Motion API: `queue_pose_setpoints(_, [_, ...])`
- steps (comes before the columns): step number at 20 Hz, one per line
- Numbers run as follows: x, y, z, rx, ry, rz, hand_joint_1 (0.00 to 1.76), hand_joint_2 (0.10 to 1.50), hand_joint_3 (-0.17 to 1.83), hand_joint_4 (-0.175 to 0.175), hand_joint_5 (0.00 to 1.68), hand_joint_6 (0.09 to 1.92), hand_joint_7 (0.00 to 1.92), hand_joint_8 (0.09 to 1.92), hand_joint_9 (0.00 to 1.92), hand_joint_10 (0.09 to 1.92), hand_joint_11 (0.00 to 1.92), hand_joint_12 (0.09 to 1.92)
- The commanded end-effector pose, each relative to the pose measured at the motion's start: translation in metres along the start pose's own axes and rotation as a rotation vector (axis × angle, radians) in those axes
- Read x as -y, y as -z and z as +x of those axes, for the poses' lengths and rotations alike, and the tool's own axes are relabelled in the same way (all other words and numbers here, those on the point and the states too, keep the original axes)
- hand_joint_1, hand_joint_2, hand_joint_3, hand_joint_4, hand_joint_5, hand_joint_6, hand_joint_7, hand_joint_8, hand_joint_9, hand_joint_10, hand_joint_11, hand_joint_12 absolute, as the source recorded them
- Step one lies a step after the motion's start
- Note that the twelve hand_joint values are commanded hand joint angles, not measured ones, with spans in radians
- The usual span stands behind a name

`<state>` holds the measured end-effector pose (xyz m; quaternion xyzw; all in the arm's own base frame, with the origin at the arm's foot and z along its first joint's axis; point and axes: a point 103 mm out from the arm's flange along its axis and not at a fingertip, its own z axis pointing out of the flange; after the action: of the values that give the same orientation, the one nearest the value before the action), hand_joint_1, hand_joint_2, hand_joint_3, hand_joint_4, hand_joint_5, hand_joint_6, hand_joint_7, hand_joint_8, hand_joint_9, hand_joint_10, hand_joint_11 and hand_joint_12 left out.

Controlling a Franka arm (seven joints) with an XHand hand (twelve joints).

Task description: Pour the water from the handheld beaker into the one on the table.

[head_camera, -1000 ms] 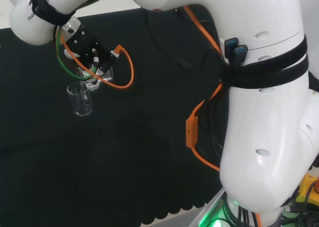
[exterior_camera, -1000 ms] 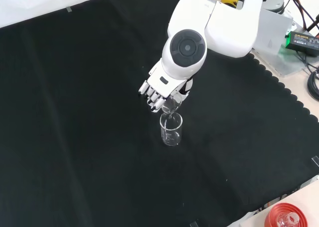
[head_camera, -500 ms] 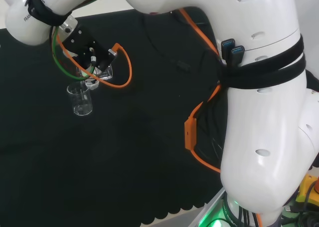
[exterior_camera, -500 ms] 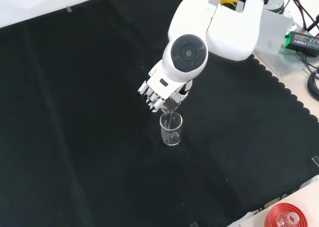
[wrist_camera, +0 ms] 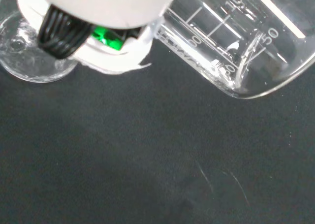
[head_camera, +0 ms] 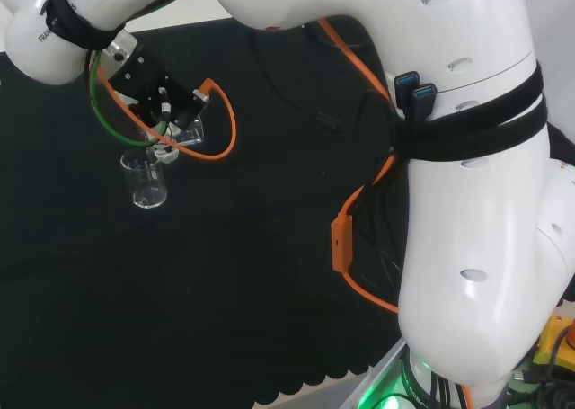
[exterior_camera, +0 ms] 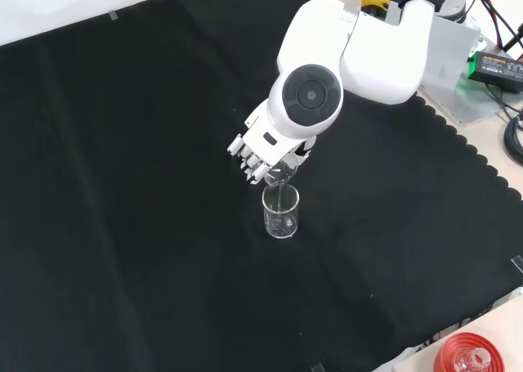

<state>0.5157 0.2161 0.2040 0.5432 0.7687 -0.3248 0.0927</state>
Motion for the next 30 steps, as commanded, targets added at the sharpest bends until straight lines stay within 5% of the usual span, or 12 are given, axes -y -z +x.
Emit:
queue_pose_setpoints(1, [0.0006,0.0007,0.0003,0.013,-0.003,0.001,1.17,0.65,0.59,0.095,1.40,0.41,1.45,0.11,1.27,0.24,0.82,1.09])
queue_pose_setpoints(30, [-0.0014,0.0103,0.0084,0.060,0.002,0.017,1.17,0.65,0.59,0.104,1.40,0.40,1.45,0.10,1.27,0.23,0.82,1.09])
